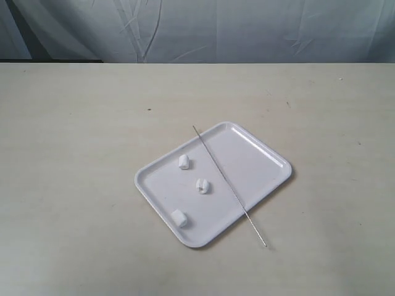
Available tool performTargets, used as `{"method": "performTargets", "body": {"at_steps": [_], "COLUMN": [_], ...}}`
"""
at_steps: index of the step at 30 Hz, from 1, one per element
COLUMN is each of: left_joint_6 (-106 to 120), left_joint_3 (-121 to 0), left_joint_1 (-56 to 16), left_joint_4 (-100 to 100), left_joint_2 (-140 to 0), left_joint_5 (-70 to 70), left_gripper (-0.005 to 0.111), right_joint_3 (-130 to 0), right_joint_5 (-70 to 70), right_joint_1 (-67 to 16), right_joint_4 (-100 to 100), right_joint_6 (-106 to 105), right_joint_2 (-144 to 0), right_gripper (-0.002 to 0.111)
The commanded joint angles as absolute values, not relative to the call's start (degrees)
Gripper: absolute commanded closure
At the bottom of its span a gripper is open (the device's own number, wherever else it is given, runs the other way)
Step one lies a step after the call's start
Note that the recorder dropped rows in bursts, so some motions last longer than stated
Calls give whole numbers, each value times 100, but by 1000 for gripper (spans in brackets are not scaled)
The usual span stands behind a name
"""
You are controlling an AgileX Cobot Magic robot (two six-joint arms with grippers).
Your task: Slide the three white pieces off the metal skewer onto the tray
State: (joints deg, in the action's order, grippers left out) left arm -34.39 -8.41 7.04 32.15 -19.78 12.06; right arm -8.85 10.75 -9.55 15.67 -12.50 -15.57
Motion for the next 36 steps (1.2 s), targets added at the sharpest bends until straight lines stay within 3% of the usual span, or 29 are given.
{"method": "performTargets", "body": {"at_steps": [1, 5, 10, 21, 26, 36], "left_joint_6": [-641, 519, 511, 527, 660, 661], "left_joint_3": [-580, -433, -288, -46, 0, 0], "left_joint_1": [38, -538, -635, 273, 279, 289], "left_joint_4": [1219, 452, 317, -217, -413, -294], "left_joint_2": [-1303, -624, 0, 0, 0, 0], "left_joint_5": [-147, -1208, -2285, -2011, -1898, -1898], "left_gripper": [107, 107, 107, 107, 107, 107], "right_joint_3": [-448, -37, 0, 0, 0, 0], "right_joint_5": [133, 53, -327, -1320, -1723, -2094], "right_joint_1": [-279, -71, -71, -71, -71, -71], "right_joint_4": [1572, 1988, 1864, 1022, -92, -138], "right_joint_6": [-1562, -1500, -1518, -1056, 412, 471], "right_joint_2": [-469, 0, 0, 0, 0, 0], "right_gripper": [109, 109, 109, 109, 109, 109]}}
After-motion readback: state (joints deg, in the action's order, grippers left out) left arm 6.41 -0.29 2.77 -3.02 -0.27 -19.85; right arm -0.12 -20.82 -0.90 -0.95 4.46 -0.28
